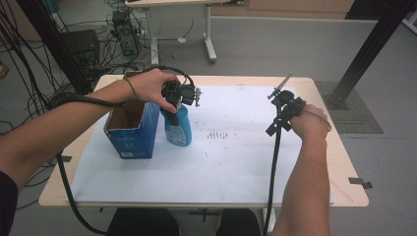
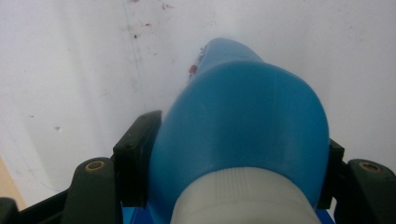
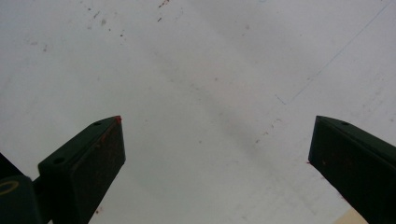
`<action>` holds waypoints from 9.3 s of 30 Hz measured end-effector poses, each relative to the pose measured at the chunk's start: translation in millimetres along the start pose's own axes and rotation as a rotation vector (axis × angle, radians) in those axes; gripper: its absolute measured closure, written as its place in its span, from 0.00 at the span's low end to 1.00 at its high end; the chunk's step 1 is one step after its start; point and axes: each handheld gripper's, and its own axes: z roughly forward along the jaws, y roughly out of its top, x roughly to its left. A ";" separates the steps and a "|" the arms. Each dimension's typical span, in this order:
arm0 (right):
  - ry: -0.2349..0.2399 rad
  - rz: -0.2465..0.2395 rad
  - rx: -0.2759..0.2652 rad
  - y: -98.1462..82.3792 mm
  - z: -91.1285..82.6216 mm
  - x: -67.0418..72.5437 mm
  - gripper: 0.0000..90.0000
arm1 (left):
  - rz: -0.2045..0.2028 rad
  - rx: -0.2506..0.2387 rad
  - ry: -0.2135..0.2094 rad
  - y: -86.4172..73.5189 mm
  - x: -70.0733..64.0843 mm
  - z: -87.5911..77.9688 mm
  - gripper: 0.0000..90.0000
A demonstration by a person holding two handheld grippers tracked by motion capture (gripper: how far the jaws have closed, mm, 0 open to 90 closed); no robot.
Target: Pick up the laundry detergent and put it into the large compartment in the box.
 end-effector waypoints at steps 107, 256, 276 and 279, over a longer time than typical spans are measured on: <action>-0.008 -0.015 0.001 6.6 -2.3 2.5 0.04 | -0.029 -0.016 0.001 -5.2 -0.2 -0.1 0.39; -0.004 -0.099 -0.143 -2.2 -16.5 35.8 0.04 | -1.253 -0.098 -0.044 -114.9 -15.9 -244.9 0.40; 0.007 -0.117 -0.168 -1.0 -14.3 37.0 0.04 | -1.551 -0.092 -0.044 -175.0 -12.7 -217.3 0.40; 0.008 -0.116 -0.172 -0.7 -13.2 37.2 0.04 | -1.574 -0.086 -0.052 -175.6 -11.5 -215.7 0.40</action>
